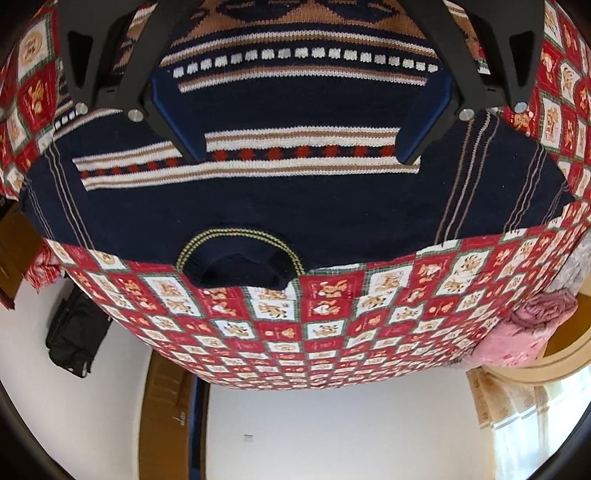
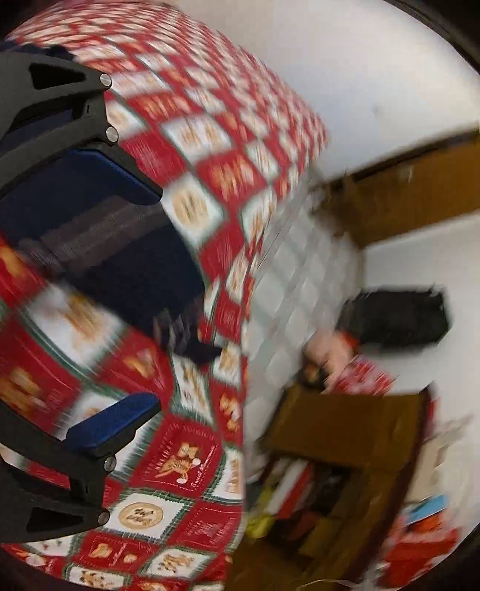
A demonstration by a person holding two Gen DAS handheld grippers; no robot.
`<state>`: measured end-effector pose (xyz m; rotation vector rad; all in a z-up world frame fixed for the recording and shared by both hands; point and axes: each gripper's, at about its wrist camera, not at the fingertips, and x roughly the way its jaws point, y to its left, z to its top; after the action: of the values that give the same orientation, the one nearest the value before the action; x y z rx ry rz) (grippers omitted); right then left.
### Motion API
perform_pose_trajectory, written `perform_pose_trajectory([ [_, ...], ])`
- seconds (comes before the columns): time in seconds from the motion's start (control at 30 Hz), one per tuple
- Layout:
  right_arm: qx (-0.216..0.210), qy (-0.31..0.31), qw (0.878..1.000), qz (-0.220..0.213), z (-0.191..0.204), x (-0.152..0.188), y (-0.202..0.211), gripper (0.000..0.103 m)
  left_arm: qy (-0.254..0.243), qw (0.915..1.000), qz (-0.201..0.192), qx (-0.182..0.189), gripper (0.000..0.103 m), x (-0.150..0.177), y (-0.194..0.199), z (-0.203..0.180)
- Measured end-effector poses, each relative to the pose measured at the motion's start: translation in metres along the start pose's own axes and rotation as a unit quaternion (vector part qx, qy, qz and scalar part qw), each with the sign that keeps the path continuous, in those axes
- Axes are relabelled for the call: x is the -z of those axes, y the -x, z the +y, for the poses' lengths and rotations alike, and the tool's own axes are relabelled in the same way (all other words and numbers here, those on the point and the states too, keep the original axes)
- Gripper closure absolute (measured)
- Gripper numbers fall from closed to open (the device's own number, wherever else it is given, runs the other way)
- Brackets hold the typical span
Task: Fold small clothes
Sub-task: 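Grasp the sleeve cuff with the right gripper and fold it across the sweater body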
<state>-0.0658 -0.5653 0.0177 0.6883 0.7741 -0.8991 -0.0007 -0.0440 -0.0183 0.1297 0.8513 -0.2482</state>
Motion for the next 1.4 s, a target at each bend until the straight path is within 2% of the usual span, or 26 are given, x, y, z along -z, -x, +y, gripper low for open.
perform_pose_trajectory([
  [0.1,0.004,-0.041,0.998,0.050,-0.018,-0.009,-0.046,0.001,-0.006,0.9999,0.008,-0.014,0.000,-0.001,-0.006,-0.003],
  [0.3,0.036,-0.007,0.998,0.054,0.000,-0.015,-0.079,0.001,-0.018,0.9989,0.022,-0.037,0.000,-0.004,-0.019,-0.009],
  [0.47,0.003,-0.013,0.992,0.128,0.007,-0.017,-0.111,0.001,-0.029,0.9983,0.032,-0.040,0.000,-0.006,-0.029,-0.017],
  [0.57,-0.015,-0.019,0.991,0.134,0.002,-0.018,-0.116,0.001,-0.040,0.9975,0.039,-0.042,0.000,-0.004,-0.034,-0.022],
  [0.63,0.009,0.008,0.990,0.137,0.005,-0.016,-0.117,0.011,-0.046,0.9971,0.041,-0.045,0.000,-0.003,-0.037,-0.025],
  [0.67,0.006,0.017,0.991,0.132,0.005,-0.015,-0.115,0.013,-0.047,0.9971,0.041,-0.044,0.000,-0.004,-0.037,-0.025],
  [0.73,-0.031,-0.001,0.991,0.134,0.001,-0.015,-0.112,0.040,-0.044,0.9973,0.043,-0.040,0.000,-0.005,-0.039,-0.026],
  [0.77,-0.037,-0.009,0.990,0.135,-0.001,-0.015,-0.111,0.043,-0.042,0.9974,0.043,-0.039,0.000,-0.005,-0.039,-0.026],
  [0.83,-0.035,-0.017,0.991,0.128,-0.005,-0.015,-0.106,0.059,-0.039,0.9975,0.046,-0.036,0.000,-0.006,-0.040,-0.025],
  [0.87,-0.038,-0.020,0.991,0.126,-0.007,-0.016,-0.105,0.065,-0.039,0.9975,0.047,-0.035,0.000,-0.006,-0.041,-0.025],
  [0.9,-0.042,-0.025,0.991,0.122,-0.009,-0.015,-0.102,0.076,-0.039,0.9976,0.047,-0.034,0.000,-0.005,-0.040,-0.025],
  [1.0,-0.052,-0.026,0.993,0.102,-0.012,-0.010,-0.091,0.090,-0.035,0.9981,0.040,-0.030,0.000,-0.005,-0.035,-0.023],
  [1.1,-0.035,-0.009,0.997,0.061,-0.009,-0.004,-0.068,0.093,-0.029,0.9987,0.034,-0.025,0.000,-0.005,-0.030,-0.019],
  [1.23,-0.025,0.038,0.999,-0.027,0.014,0.008,-0.010,0.094,-0.022,0.9993,0.025,-0.018,0.000,-0.005,-0.022,-0.013],
  [1.3,-0.040,0.084,0.993,-0.069,0.043,0.021,0.028,0.094,-0.018,0.9995,0.018,-0.017,0.000,-0.006,-0.017,-0.009],
  [1.4,-0.108,0.154,0.976,-0.108,0.097,0.055,0.085,0.094,-0.003,0.9999,0.009,-0.014,0.000,-0.007,-0.011,0.000],
])
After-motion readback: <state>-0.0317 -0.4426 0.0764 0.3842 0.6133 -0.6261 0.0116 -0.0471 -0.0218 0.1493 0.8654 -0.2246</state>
